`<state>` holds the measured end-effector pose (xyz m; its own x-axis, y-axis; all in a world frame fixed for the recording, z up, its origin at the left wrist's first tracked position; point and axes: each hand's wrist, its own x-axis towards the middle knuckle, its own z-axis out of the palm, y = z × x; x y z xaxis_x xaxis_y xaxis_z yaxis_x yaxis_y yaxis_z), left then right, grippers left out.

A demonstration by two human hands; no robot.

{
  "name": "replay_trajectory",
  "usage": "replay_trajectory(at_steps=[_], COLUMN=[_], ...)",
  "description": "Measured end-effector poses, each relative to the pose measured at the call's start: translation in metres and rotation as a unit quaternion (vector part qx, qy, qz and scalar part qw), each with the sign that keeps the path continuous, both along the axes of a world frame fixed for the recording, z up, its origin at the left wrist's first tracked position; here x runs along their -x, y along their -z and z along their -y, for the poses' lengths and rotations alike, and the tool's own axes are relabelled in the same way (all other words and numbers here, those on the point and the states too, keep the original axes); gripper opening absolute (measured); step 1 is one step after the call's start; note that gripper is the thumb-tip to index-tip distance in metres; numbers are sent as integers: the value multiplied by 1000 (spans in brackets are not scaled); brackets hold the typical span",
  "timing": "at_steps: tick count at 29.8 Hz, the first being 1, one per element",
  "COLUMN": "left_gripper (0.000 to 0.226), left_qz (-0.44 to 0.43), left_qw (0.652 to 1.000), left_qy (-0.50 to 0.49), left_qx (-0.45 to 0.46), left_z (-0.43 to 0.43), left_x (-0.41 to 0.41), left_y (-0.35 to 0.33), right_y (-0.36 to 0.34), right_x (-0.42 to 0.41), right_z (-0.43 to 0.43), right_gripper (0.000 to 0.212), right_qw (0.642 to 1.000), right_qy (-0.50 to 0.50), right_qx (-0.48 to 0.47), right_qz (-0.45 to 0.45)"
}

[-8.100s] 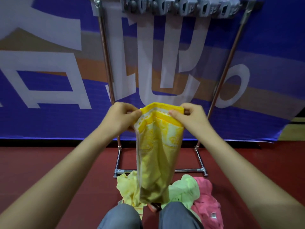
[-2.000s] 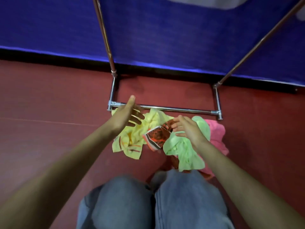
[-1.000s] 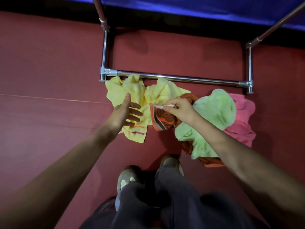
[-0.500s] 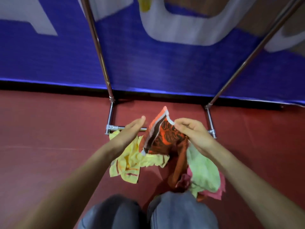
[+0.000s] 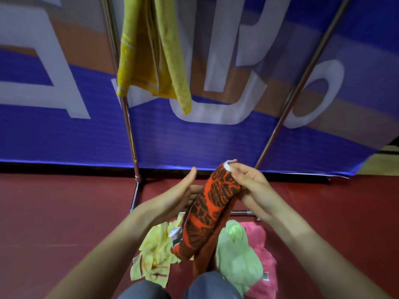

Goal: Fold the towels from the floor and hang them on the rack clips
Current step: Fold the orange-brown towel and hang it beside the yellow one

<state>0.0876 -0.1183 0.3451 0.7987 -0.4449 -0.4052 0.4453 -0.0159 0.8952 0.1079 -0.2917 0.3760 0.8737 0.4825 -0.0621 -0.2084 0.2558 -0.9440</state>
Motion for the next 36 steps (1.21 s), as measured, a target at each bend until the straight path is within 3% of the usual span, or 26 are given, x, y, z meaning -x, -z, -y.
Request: replay_trajectory(at_steps=[2,6,10,13,17,24,31,36], left_gripper=[70,41,19,21,16,20,19,25], left_qz=[17,86,153,196,238,193,221,219], left_qw=[1000,991,979,970,959,974,967,967], left_qy=[0,-98,-129,-107,-80,-87,-87,-36], left_qx=[-5,-21,-45,-100,-134,-84,-95,-123], left_z=[-1,-12,-20,-22,-26,-38,-31,-31], left_x=[2,10,16,19,27,36,35,40], left_y=[-1,-10,-24,-29,-35,-42,-30,-19], right_y=[-6,-5,4,1,-7,-8,-14,-22], right_x=[2,4,6,6,11,16,20,19], right_z=[2,4,0,-12,-27,-27,-25,-22], right_gripper=[56,52,60,56,20,18,22,22], right_qw=[1000,1000,997,989,979,984,976,977], right_qy=[4,16,8,12,36,30,50,101], right_qx=[-3,7,54,128,197,156,176,136], right_qz=[0,-2,-52,-67,33,83,115,133])
